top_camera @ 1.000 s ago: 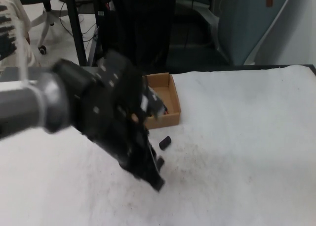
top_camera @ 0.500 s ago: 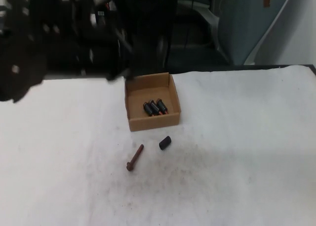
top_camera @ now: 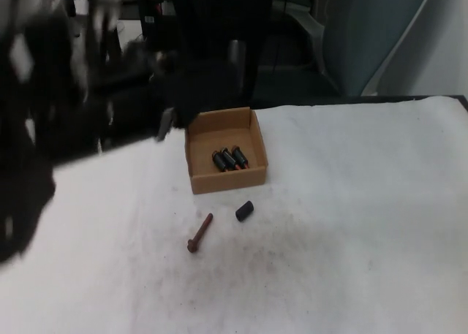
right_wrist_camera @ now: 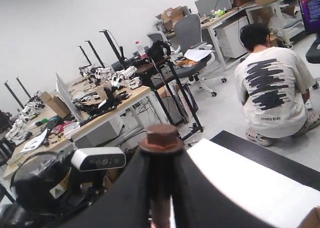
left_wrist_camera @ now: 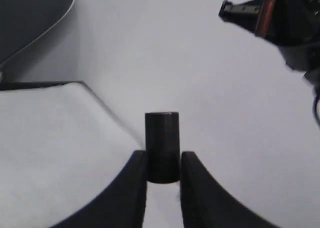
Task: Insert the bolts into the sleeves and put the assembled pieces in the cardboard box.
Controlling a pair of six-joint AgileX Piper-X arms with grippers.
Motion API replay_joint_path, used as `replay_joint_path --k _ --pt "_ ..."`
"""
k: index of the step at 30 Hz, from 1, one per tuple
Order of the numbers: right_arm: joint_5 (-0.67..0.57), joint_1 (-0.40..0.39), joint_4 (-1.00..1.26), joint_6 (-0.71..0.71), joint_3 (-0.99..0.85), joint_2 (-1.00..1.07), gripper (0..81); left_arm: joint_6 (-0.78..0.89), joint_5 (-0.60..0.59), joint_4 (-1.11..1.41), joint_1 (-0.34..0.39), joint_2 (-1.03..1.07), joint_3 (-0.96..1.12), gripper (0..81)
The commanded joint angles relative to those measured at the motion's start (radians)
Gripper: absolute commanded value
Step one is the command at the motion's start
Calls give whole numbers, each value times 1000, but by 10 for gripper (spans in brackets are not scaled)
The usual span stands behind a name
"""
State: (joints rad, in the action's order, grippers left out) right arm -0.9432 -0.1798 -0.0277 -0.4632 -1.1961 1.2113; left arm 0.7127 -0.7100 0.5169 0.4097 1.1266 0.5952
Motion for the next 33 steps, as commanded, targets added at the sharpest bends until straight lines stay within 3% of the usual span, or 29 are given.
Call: replay_joint_path --k 1,8,13,21,26,33 --pt "-17 -25 41 -25 -4 -1 8 122 45 292 -22 -19 -87 1" --pt "-20 -201 180 -70 66 45 8 11 -7 221 -28 -14 -101 1" --pt "-20 -294 458 -193 150 136 8 -38 -109 149 -37 -14 -101 1" --pt "-77 -285 822 -376 163 241 8 -120 -250 120 -88 -14 -105 1" --pt "-128 -269 840 -362 163 245 8 -186 -323 78 -118 -14 -105 1" --pt "-121 -255 831 -299 163 260 8 -196 -332 85 -115 -14 -105 1"
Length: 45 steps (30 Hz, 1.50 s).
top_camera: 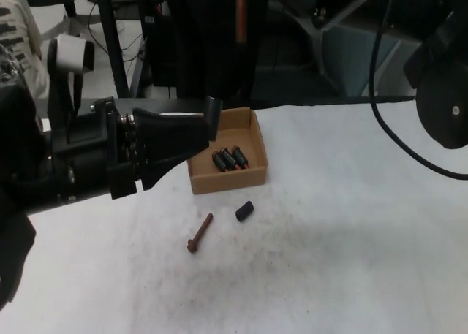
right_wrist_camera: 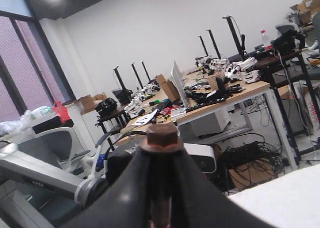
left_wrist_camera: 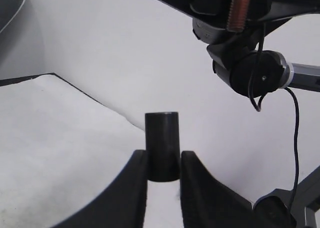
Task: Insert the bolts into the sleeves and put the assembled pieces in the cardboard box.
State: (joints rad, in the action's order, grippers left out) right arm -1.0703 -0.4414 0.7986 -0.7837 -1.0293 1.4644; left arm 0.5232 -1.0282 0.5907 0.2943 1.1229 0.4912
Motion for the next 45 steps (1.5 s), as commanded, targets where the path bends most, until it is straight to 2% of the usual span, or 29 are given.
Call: replay_joint_path --k 1,8,18,25,36,39,45 --pt "18 6 5 22 -4 13 8 -3 -13 16 3 -11 -1 1" --pt "87 -5 5 61 -2 54 8 90 34 183 3 -11 -1 1" --pt "154 -27 63 43 -2 59 8 91 77 184 3 -11 -4 1" --pt "159 -29 66 25 -5 59 8 91 81 184 3 -11 -4 1" --pt "159 -29 116 -15 -5 59 8 52 213 194 57 0 -5 1" --pt "159 -27 127 -36 -5 59 8 84 236 264 67 18 -24 1" --pt "159 -25 178 -76 -5 59 8 249 319 547 67 102 -117 1"
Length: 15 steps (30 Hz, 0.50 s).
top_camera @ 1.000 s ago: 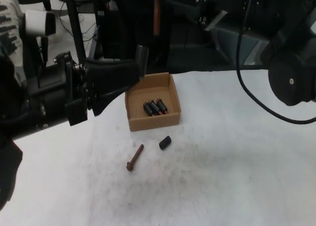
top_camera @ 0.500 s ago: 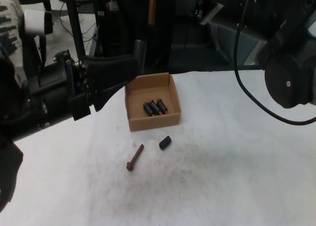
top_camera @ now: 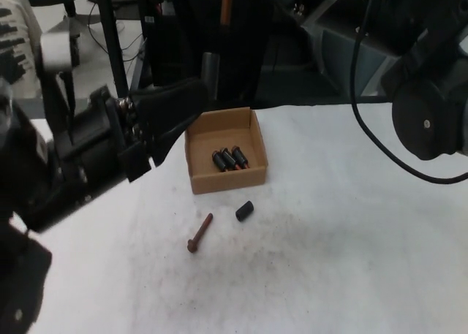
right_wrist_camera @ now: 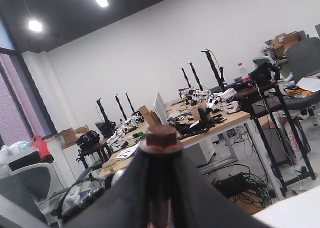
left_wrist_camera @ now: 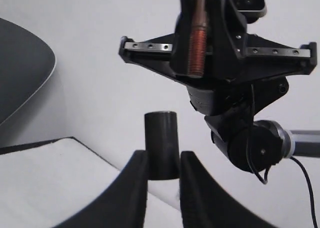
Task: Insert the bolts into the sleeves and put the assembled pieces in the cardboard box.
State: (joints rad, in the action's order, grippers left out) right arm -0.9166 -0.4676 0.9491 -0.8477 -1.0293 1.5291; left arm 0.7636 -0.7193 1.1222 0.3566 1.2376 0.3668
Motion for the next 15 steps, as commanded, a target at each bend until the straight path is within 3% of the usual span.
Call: replay_joint_path --k 1,8,15 --pt "5 1 32 -15 -5 -5 8 36 19 68 4 7 -8 1" --pt "3 1 35 -17 -5 -5 8 182 26 358 4 118 -40 1" --pt "3 1 35 -21 -5 -5 8 179 -38 431 4 132 -19 1"
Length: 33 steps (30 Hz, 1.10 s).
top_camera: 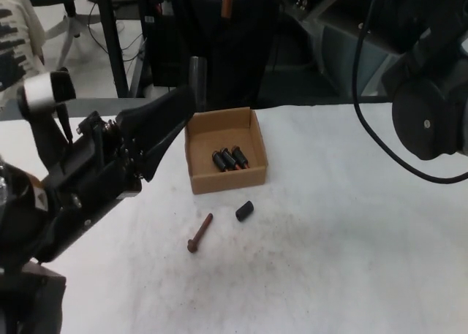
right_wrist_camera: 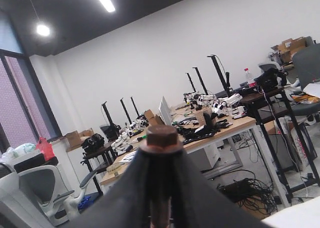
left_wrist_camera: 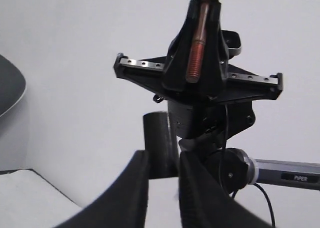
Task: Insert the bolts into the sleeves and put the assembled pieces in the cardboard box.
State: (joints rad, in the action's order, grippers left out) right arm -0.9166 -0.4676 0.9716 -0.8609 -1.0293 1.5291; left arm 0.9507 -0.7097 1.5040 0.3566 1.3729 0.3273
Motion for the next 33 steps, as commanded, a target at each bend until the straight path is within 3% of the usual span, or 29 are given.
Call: replay_joint_path --k 1,8,18,24,30,33 --pt "1 1 13 -8 -5 -5 8 -47 -81 49 4 -3 29 1" --pt "-10 1 13 -19 -5 -5 8 -272 -219 -81 4 -3 45 1" --pt "-26 1 13 -22 -5 -5 8 -292 -228 -116 -30 -3 45 1" --pt "-54 1 13 -45 -5 -5 8 -463 -348 -563 -100 -3 45 2" --pt "-82 14 13 -53 -5 -5 8 -663 -156 -973 -120 -3 47 2" --pt "-101 34 13 -65 -5 -5 8 -706 -130 -1100 -120 -3 84 2"
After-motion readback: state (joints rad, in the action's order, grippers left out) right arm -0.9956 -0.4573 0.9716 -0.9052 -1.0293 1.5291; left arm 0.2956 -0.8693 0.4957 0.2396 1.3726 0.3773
